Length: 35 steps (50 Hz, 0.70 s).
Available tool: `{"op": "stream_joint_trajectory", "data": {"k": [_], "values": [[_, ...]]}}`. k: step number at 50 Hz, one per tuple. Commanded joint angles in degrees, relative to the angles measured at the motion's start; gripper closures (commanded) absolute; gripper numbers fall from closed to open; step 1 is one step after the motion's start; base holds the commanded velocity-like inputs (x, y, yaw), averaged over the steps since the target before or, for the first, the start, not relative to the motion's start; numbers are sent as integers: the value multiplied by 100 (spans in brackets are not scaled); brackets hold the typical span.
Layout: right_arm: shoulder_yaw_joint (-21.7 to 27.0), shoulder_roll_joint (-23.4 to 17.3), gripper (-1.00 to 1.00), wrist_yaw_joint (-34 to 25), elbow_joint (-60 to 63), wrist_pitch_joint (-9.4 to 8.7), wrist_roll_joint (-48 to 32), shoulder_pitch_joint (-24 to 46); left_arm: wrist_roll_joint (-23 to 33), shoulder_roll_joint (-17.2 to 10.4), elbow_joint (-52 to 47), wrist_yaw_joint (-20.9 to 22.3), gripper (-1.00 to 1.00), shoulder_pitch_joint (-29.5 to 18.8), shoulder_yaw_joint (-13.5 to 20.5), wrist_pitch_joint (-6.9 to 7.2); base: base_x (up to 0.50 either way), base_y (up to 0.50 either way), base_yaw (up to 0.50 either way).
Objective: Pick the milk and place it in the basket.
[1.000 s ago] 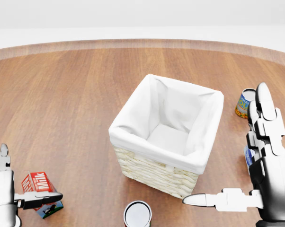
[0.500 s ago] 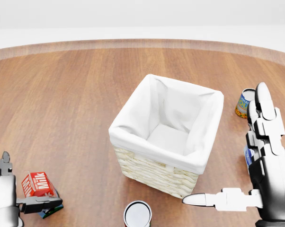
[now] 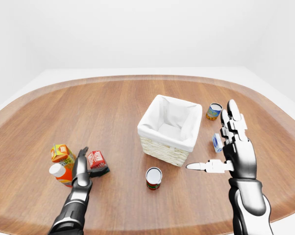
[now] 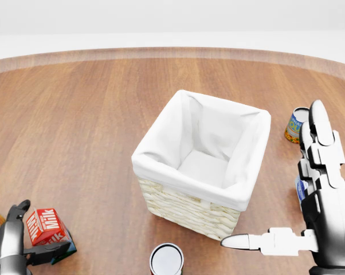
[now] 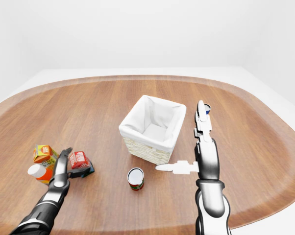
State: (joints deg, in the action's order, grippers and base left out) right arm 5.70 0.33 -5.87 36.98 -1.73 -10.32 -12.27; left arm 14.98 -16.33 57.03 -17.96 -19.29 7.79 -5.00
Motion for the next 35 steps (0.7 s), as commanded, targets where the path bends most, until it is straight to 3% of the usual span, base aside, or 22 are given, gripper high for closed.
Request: {"op": "stream_joint_trajectory", "data": {"k": [1,6,9,20,26,35], "values": [[7,-1,-100,6,-16,13,2,6,-333,32,-24,551,100,113,44,0,0,0,0],[3,0,-100,8,-18,15,1,2,-347,44,-39,578,100,95,52,0,0,0,0],[3,-1,-100,11,-28,24,-2,0,-111,11,97,267,100,109,10,0,0,0,0],[-6,4,-100,10,-16,26,-5,-15,-479,46,-270,774,100,201,119,0,0,0,0],[-17,3,-100,14,-15,18,-16,-12,-731,59,-1021,1145,100,400,246,0,0,0,0],[-69,1,-100,16,-15,24,-41,-29,-535,-2,-1311,972,100,384,316,0,0,0,0]]}}
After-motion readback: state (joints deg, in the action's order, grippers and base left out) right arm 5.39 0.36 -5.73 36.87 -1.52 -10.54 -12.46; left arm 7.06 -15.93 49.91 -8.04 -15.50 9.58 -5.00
